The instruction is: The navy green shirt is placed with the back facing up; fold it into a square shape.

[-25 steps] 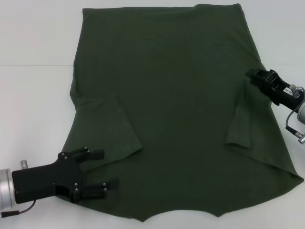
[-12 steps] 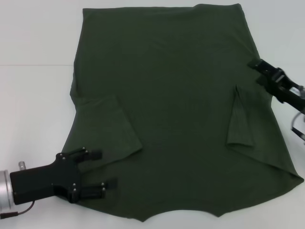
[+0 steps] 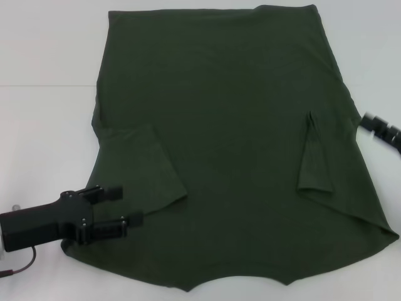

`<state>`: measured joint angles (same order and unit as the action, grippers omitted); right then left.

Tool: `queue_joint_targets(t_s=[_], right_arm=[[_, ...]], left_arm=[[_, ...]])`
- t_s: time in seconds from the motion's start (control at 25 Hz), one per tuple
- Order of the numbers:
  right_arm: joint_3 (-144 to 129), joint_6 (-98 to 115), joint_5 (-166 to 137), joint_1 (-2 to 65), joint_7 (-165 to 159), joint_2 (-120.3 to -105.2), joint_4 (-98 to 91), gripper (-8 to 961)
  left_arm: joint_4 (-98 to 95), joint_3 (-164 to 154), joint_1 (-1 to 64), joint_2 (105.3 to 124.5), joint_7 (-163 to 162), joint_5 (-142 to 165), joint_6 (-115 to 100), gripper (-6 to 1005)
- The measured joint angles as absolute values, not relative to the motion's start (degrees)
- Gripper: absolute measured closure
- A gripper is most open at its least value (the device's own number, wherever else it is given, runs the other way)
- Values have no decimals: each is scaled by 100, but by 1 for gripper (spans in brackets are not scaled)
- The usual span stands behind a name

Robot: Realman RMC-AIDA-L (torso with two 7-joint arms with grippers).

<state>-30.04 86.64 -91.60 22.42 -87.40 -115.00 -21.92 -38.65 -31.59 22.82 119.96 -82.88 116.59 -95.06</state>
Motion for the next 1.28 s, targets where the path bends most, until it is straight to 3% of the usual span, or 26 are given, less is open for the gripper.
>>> queue_joint_targets(t_s=[0.32,0.72,0.92,1.12,1.28], right_arm=[[-3138,9916,-9836,1691,-6243,-11751,-2642,92],[-3098,9091,-10684,1461,-5021,-11948,-2559,7],[-3098,9089,-10703,1398,-4834,-11930,-2486,7],[-3147,9200,-10705,1406,-4828,-11891,-2501,7],[-3169,9213,-10750,1453,-4825,-11888,-2503,7]], left_arm=[[-3874,-3221,2376,11818,-8491,11725,-10103,89],[-3887,-3248,2176,11905,-8425,11950,-9575,90],[-3895,-3222,2099,11930,-8752,11968,-9495,89],[-4223,-3184,2222,11518,-11055,12447,-10203,90],[-4516,-3183,2406,11390,-12435,13004,-10123,91]])
